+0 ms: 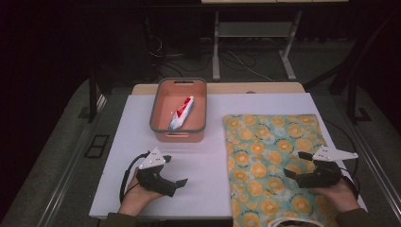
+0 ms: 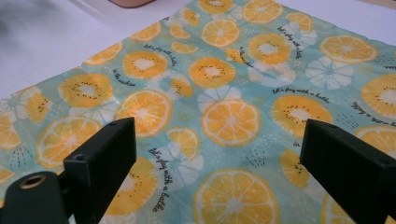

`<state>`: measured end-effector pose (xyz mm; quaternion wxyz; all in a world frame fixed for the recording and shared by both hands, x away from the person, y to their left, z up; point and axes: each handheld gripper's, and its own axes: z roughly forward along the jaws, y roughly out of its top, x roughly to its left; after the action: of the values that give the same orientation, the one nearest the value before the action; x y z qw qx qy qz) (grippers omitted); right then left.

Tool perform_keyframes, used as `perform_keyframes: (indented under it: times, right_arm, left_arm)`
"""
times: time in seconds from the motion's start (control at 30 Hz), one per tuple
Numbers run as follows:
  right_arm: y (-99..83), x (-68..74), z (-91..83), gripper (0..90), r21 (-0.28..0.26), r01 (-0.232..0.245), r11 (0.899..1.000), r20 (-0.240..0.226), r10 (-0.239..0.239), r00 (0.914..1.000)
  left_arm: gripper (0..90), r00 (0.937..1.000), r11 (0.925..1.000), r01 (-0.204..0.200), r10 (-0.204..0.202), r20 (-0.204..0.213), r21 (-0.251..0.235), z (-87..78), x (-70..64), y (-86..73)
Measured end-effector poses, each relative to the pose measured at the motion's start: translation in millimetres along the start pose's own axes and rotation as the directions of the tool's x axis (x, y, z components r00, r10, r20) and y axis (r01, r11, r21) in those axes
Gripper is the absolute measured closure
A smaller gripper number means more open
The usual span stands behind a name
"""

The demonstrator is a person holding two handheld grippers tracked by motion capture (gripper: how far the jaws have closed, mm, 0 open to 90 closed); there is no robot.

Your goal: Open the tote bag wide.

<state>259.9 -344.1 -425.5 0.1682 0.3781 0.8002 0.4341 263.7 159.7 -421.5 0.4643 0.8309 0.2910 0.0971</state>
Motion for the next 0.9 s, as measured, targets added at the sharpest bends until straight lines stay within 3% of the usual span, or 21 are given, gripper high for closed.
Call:
perform_keyframes:
  times: [0.2, 0.4, 0.63, 0.9]
  right_arm:
    - [-0.1, 0.1, 0.3, 10.4, 0.002, 0.002, 1.0, -0.004, -0.002, 1.0]
    - [1.0, 3.2, 2.5, 10.5, 0.028, 0.007, 1.0, -0.052, -0.006, 0.9986]
    - [6.2, 19.6, 8.0, 10.7, 0.035, 0.031, 0.999, -0.126, -0.027, 0.9916]
    - [16.5, 43.3, 23.4, 10.8, 0.055, 0.071, 0.996, -0.208, -0.058, 0.9765]
  left_arm:
    - [0.0, 1.0, 1.0, 0.0, 0.0, -0.003, 0.003, 0.8, -0.4, 0.2]
    - [0.0, 1.0, 1.0, 0.002, -0.002, -0.005, 0.003, 0.5, -1.6, -0.2]
    - [0.0, 1.0, 1.0, 0.004, -0.003, -0.003, 0.004, 0.3, -1.7, -0.5]
    - [0.0, 1.0, 1.0, 0.009, -0.009, -0.001, 0.003, 0.8, -1.2, -0.9]
